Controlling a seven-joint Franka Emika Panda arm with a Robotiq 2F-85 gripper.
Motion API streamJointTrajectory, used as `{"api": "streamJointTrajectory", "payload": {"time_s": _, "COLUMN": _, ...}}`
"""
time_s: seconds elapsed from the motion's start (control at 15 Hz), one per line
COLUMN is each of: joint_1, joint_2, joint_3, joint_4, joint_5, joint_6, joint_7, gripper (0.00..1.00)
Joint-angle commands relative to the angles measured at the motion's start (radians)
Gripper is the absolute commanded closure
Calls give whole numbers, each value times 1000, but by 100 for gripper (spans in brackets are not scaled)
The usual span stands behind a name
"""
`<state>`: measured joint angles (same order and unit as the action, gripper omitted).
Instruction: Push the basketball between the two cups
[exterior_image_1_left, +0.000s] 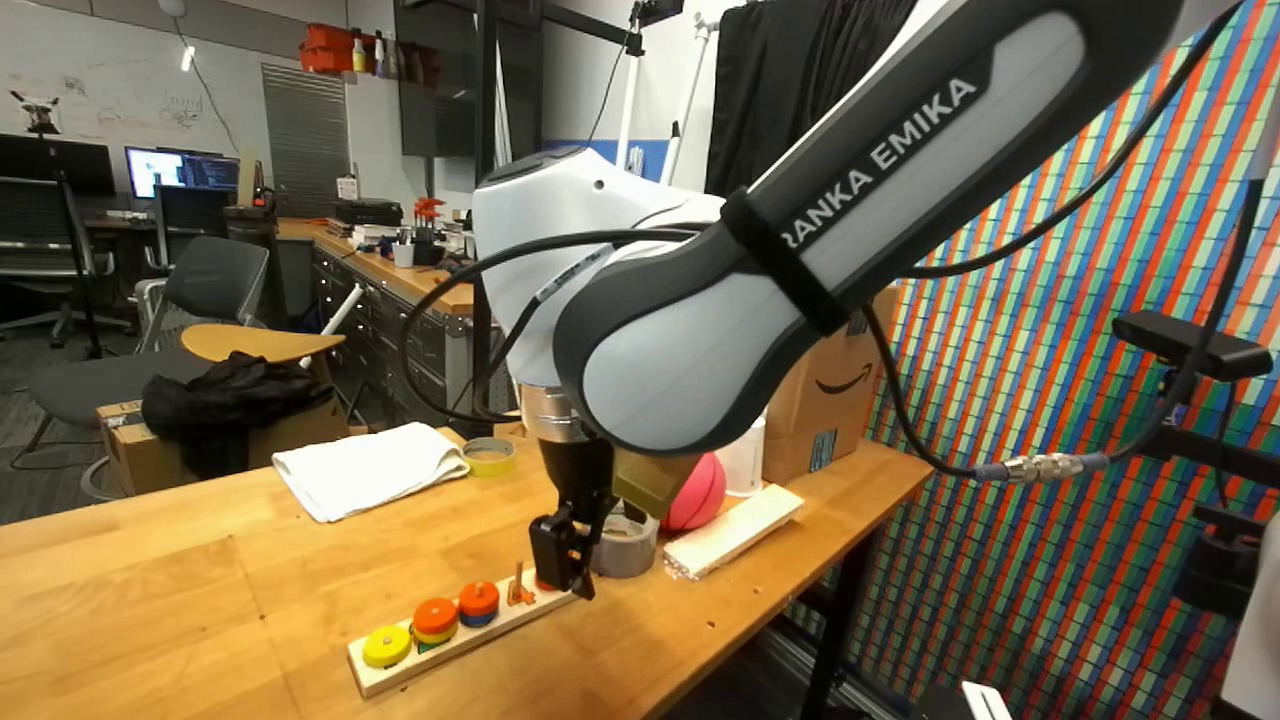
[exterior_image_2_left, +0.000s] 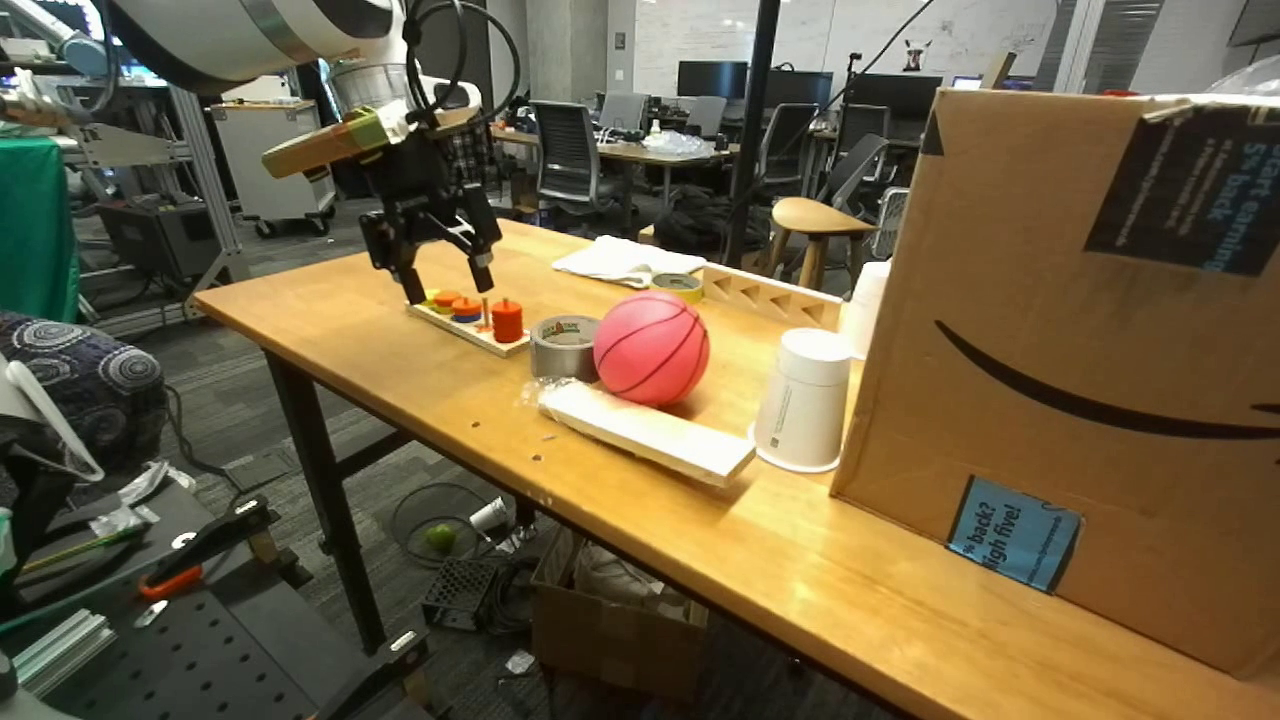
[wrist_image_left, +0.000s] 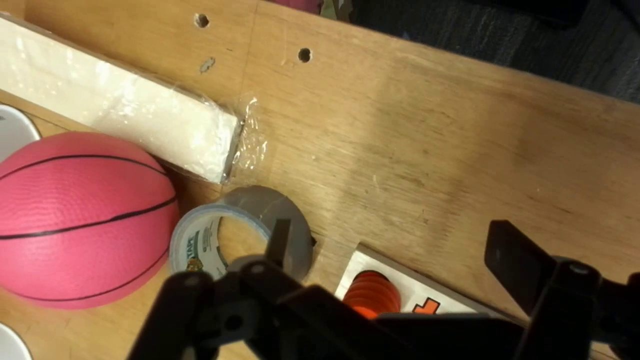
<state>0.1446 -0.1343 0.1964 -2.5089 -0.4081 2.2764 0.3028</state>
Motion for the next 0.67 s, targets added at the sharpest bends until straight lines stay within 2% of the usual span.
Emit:
{"api": "streamJointTrajectory", "payload": {"time_s": 0.0, "joint_1": -20, "joint_2": -4, "joint_3": -5, "joint_4": 6, "joint_5": -27, "joint_6": -51, "joint_7": 20, "gripper": 0}}
{"api": "streamJointTrajectory", "payload": {"time_s": 0.6, "joint_1": -79, "joint_2": 104, "joint_3": -80, "joint_4": 86, "joint_5": -18, "joint_6": -63, "joint_7": -18, "gripper": 0}}
